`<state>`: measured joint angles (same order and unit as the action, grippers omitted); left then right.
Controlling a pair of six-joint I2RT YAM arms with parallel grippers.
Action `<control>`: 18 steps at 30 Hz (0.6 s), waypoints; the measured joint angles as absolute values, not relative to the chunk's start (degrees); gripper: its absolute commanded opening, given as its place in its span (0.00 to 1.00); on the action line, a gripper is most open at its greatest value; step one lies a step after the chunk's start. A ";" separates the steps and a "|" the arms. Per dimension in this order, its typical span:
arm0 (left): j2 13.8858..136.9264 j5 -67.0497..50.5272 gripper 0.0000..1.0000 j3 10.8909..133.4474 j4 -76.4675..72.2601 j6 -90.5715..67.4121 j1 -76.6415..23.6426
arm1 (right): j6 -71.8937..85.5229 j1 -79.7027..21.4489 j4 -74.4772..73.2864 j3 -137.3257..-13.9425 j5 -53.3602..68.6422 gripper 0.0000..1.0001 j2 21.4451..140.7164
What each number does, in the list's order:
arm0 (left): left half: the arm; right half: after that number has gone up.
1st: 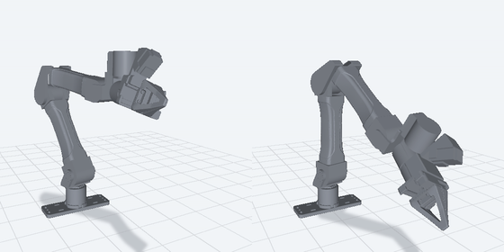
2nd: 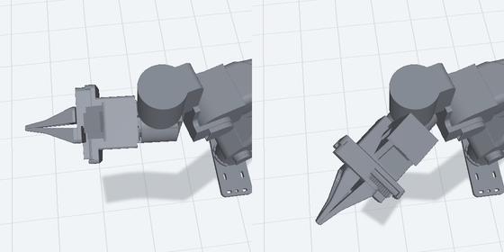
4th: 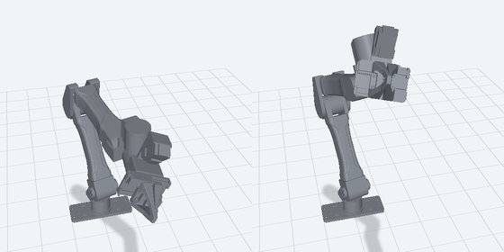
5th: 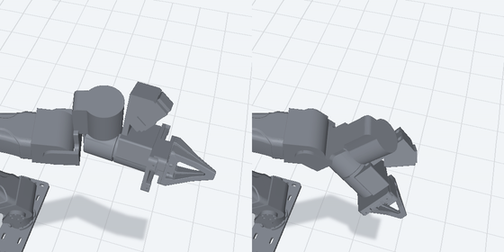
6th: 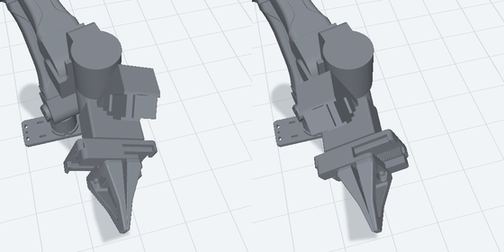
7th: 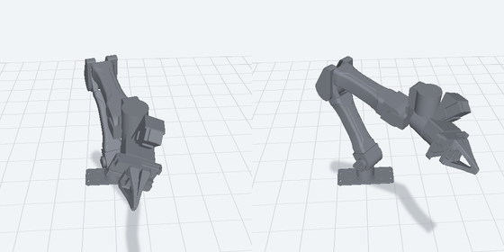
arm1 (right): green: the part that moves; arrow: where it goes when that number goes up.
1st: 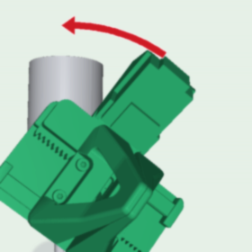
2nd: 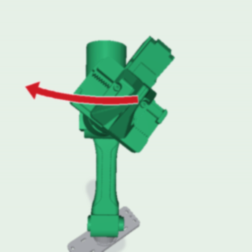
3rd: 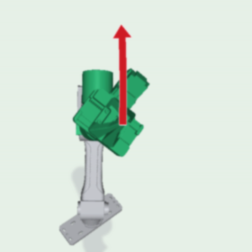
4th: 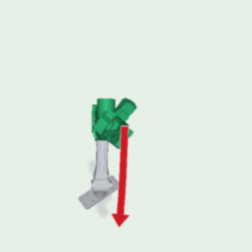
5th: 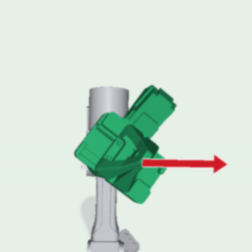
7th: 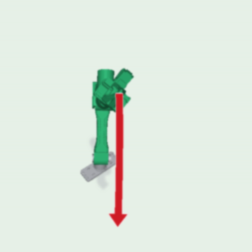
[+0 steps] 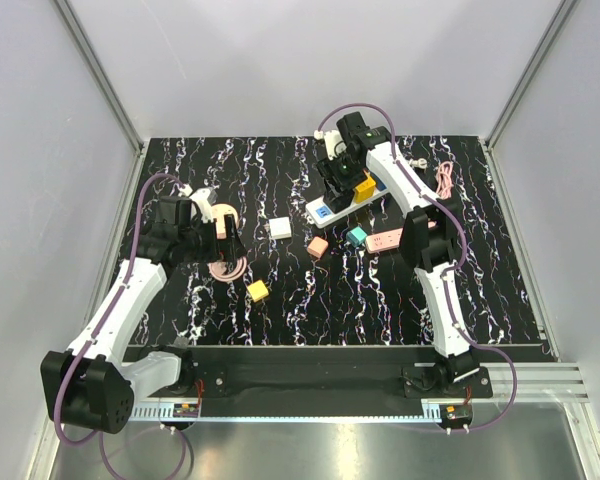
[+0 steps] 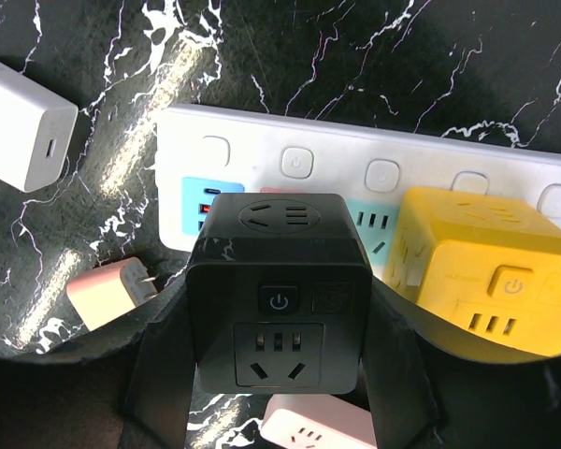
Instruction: Insert the plug
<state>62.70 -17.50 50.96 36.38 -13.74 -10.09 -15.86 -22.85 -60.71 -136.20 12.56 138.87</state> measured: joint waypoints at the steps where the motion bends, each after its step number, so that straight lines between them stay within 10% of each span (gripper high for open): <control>1: 62.70 -17.50 0.99 50.96 36.36 -13.74 -10.09 | -15.84 -22.85 -60.66 -136.42 12.53 0.00 138.98; 18: 62.70 -17.52 0.99 50.96 36.38 -13.72 -10.09 | -14.31 -23.22 -59.68 -136.64 10.61 0.00 139.59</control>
